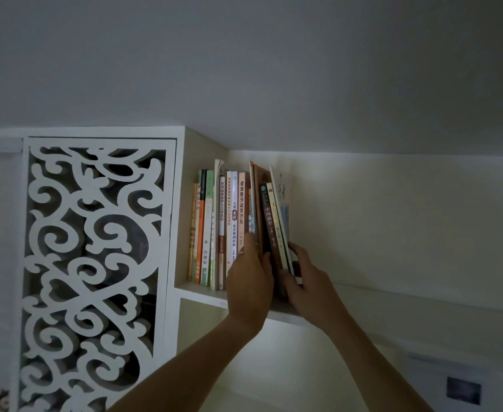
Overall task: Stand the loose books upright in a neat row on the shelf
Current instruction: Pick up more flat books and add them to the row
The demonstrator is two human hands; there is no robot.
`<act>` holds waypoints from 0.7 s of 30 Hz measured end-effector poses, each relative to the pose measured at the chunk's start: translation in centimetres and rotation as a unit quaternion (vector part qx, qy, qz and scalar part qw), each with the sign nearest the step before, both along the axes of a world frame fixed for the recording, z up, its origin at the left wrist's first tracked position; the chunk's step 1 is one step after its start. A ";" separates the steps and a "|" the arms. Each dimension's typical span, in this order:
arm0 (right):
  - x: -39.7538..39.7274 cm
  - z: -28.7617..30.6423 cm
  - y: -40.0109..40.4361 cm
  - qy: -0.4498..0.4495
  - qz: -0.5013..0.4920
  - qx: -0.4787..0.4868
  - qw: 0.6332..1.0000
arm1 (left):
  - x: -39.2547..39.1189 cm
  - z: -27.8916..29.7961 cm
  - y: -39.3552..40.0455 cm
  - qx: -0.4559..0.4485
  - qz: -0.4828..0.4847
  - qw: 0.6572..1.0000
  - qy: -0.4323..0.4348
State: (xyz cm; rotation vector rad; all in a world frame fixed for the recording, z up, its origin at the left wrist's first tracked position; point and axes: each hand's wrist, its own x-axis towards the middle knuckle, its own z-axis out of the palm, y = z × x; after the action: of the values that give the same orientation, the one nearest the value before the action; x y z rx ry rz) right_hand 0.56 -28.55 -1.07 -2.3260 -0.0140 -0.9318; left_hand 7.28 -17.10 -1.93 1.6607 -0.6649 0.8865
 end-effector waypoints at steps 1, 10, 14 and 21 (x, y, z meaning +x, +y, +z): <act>0.1 -0.1 0.0 -0.003 -0.003 0.007 1.000 | 0.0 0.4 0.1 0.002 0.002 1.000 0.005; 0.1 -0.1 0.3 -0.002 -0.025 -0.023 0.999 | -0.3 1.0 0.4 0.026 -0.018 1.000 -0.003; 0.5 -0.3 -0.1 0.001 -0.021 -0.045 0.999 | -0.3 0.2 0.4 0.035 -0.016 0.999 -0.015; 0.7 -0.3 -0.1 -0.005 -0.005 -0.034 0.999 | -0.9 0.8 0.6 0.076 -0.042 0.996 0.006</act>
State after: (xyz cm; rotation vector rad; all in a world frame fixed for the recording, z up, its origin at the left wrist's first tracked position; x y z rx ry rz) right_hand 1.27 -28.63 -1.37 -2.3854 -0.0378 -0.9606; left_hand 6.37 -16.50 -1.10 1.7567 -0.8051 0.7810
